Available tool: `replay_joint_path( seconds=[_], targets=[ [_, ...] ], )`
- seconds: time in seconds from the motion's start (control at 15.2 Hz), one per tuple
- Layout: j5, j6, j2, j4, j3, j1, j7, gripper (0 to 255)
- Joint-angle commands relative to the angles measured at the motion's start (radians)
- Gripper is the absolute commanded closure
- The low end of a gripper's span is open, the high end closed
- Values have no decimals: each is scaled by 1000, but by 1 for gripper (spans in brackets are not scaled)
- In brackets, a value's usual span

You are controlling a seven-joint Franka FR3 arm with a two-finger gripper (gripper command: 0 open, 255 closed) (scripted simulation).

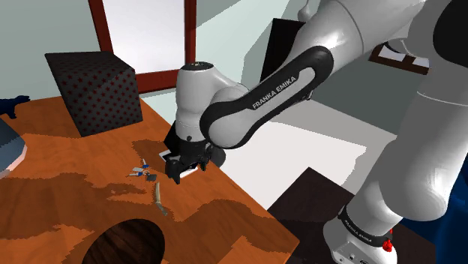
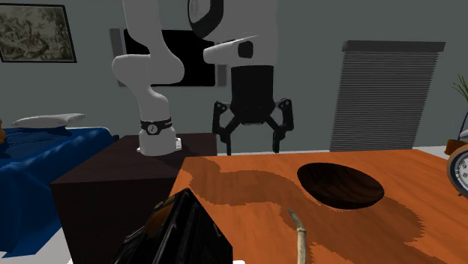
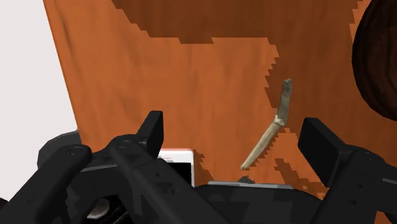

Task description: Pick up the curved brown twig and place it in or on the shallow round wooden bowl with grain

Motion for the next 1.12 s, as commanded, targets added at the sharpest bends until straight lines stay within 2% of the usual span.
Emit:
replay_joint_path(
  seconds=[0.0, 0.26, 0.53, 1.06],
  targets=[
    [-65, 20, 89, 57, -7, 28, 65, 0],
    [-163, 33, 252, 188, -45, 103, 159, 0],
    [-229, 26, 410, 340, -86, 181, 223, 0],
    [-266, 89, 491, 357, -119, 206, 246, 0]
  ],
)
